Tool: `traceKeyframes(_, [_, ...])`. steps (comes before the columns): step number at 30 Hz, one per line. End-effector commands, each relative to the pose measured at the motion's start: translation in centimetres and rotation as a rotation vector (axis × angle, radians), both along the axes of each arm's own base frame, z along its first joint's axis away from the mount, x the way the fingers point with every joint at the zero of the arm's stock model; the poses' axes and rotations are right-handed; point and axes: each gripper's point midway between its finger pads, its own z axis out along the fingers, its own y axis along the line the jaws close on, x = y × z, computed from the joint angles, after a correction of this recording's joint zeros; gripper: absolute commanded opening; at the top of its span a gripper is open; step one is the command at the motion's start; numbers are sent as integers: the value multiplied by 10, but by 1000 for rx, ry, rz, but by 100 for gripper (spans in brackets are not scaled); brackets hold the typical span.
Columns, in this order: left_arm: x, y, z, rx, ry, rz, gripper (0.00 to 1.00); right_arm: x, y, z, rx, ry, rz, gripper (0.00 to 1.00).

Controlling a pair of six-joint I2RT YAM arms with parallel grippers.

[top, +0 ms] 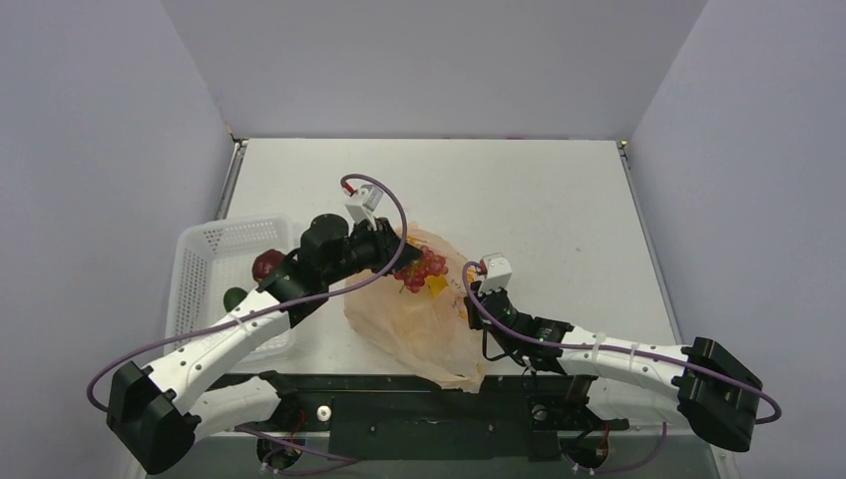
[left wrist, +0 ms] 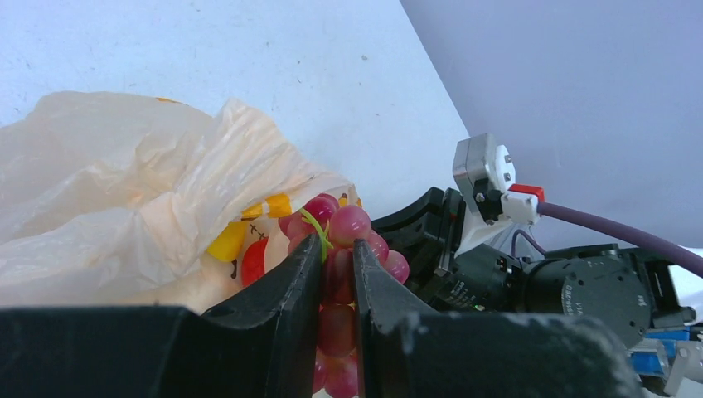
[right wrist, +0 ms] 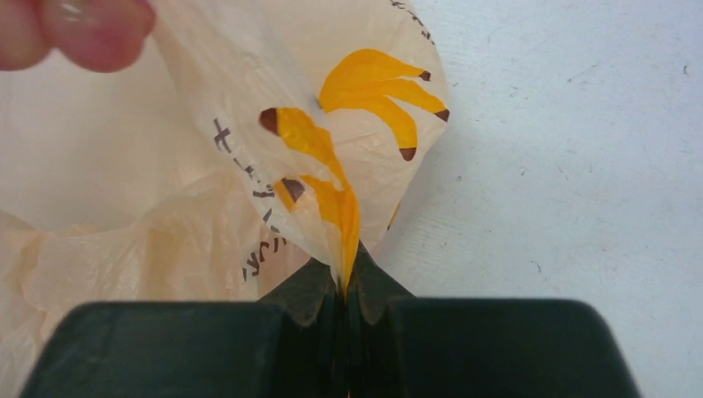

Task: Take the fake fruits out of the plastic bag
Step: Take out the fake fruit from the plastic bag, then place the fake fruit in the bin.

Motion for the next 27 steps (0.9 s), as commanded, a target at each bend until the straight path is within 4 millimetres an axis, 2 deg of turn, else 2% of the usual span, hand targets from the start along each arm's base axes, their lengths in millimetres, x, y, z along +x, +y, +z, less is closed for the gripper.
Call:
traceKeyframes(1, [-10, 2, 43, -57, -62, -77, 5, 14, -4, 26, 50, -59, -89, 0])
traceKeyframes(5, [-19, 14, 55, -76, -60, -119, 3, 20, -21, 25, 26, -78, -167, 0])
traceKeyframes(6, [-19, 20, 54, -64, -56, -117, 3, 20, -23, 24, 17, -76, -172, 0])
traceKeyframes(7, [-19, 28, 62, -66, -77, -102, 3, 20, -25, 24, 13, -77, -178, 0])
traceKeyframes(8, [-19, 35, 57, -30, -75, -92, 3, 20, -26, 22, 8, -75, -179, 0])
traceKeyframes(9, [-19, 44, 66, -22, -103, -70, 2, 20, -26, 22, 8, -75, -179, 0])
traceKeyframes(10, [-20, 54, 64, 24, -117, -49, 2, 19, -27, 22, 6, -74, -179, 0])
traceKeyframes(11, [-16, 64, 72, 41, -138, -18, 2, 19, -27, 21, 8, -74, -179, 0])
traceKeyframes(12, [-16, 77, 67, 95, -143, 17, 2, 19, -28, 20, 6, -73, -178, 0])
traceKeyframes(13, [-10, 90, 75, 129, -180, 66, 2, 19, -28, 21, 10, -74, -179, 0])
traceKeyframes(14, [-13, 99, 79, 155, -183, 87, 2, 19, -29, 21, 10, -74, -180, 0])
traceKeyframes(15, [-5, 114, 80, 199, -202, 147, 2, 19, -29, 21, 13, -76, -180, 0])
traceKeyframes(18, [1, 155, 82, 319, -206, 300, 2, 19, -29, 21, 12, -78, -176, 0])
traceKeyframes(19, [5, 175, 76, 383, -183, 389, 1, 19, -29, 21, 12, -79, -175, 0])
traceKeyframes(23, [10, 226, 72, 513, -168, 622, 0, 19, -29, 21, 9, -78, -174, 0])
traceKeyframes(27, [6, 254, 57, 574, -144, 758, 0, 19, -30, 20, 9, -79, -172, 0])
